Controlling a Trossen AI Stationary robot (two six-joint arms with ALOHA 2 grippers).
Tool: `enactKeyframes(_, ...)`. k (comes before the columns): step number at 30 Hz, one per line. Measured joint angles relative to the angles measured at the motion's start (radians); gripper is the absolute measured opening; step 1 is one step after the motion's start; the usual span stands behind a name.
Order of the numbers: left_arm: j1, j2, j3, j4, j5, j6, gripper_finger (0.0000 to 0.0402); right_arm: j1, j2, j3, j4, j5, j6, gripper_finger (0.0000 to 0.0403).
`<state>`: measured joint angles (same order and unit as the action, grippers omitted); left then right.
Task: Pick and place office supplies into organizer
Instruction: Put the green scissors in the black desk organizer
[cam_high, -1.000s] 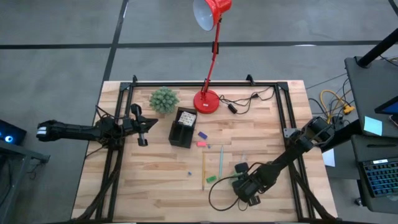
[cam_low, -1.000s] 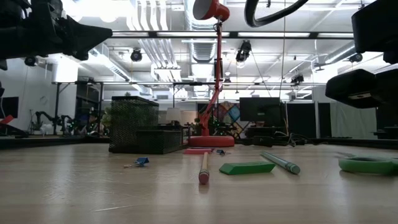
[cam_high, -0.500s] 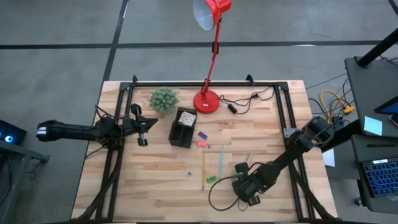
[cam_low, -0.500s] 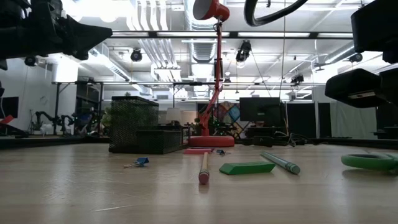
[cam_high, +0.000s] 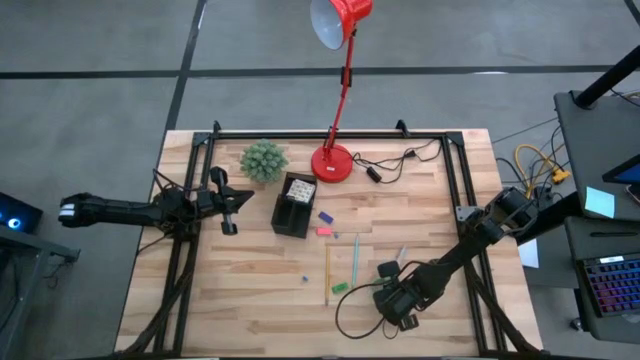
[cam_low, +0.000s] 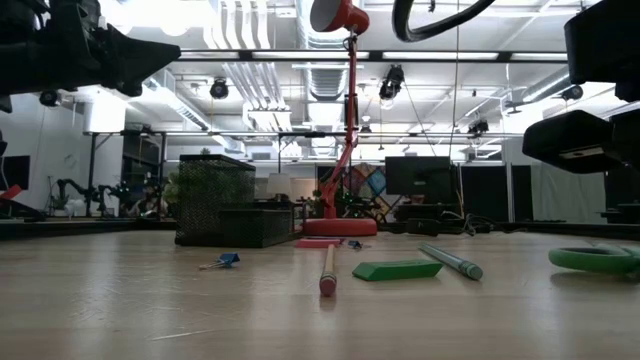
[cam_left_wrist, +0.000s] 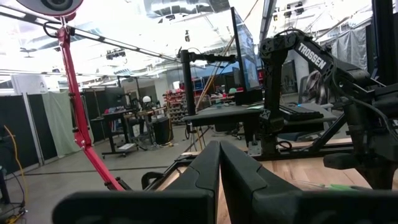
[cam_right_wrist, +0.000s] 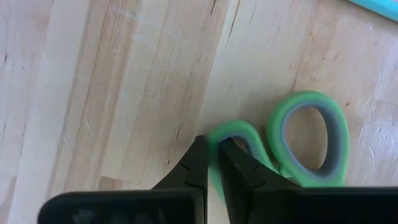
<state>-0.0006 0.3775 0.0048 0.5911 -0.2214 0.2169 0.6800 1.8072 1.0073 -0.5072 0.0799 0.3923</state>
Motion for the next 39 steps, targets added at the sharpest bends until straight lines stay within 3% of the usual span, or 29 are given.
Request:
enactKeyframes(23, 0.000, 0.000, 0.000, -0.002, 0.000, 0.000, 0.0000, 0.000, -0.045, -0.003, 0.016, 0.057, 0.000, 0.0015)
enactKeyframes(39, 0.000, 0.000, 0.000, -0.001, 0.000, 0.000, 0.0000, 0.000, -0.134, 0.000, 0.105, 0.207, 0.006, 0.0015)
